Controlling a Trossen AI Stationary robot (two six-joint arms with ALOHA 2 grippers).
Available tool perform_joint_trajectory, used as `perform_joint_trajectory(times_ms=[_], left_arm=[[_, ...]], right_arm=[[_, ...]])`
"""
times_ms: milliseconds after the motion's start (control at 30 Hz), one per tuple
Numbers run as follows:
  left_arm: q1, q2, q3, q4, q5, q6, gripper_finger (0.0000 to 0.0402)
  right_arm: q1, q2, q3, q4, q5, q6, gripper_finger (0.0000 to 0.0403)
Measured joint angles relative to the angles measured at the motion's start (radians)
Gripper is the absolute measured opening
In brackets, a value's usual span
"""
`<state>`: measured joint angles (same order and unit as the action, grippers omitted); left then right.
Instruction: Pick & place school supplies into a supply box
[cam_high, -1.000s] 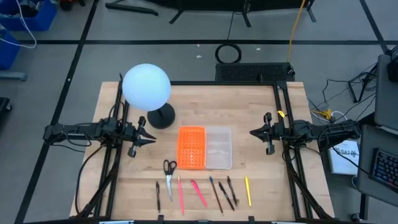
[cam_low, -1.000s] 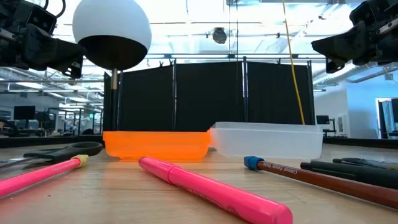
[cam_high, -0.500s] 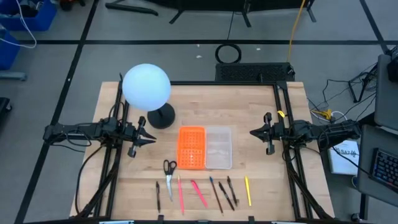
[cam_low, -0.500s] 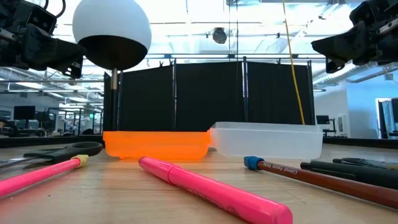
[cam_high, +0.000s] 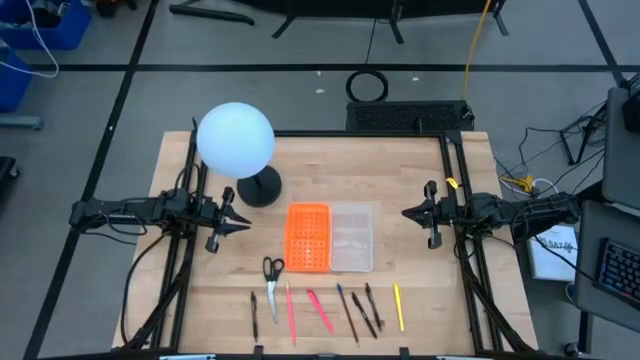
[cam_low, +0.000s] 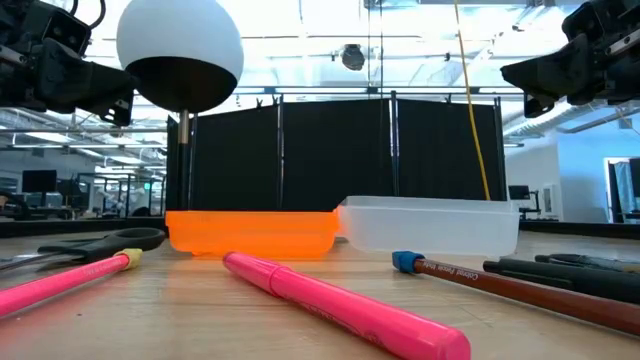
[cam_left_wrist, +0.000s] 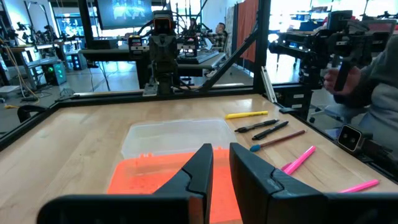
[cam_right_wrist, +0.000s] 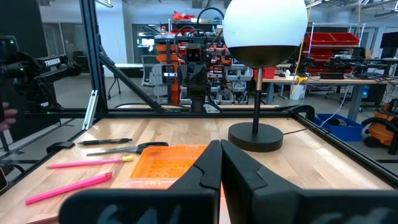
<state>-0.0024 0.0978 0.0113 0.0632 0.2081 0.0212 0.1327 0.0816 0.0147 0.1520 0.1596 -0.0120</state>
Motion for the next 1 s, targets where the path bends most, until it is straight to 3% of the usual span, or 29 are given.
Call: perform_joint_trajectory(times_ms=[800, 1000], left_arm=[[0.000, 0.000, 0.000, 0.022, -0.001, -0.010, 0.0063], [0.000, 0.000, 0.000, 0.017, 0.002, -0.193, 0.0063]], right_arm=[[0.000, 0.000, -0.001, 0.001, 0.000, 0.000, 0.0000], [0.000, 0.000, -0.001, 0.001, -0.003, 0.003, 0.0000]])
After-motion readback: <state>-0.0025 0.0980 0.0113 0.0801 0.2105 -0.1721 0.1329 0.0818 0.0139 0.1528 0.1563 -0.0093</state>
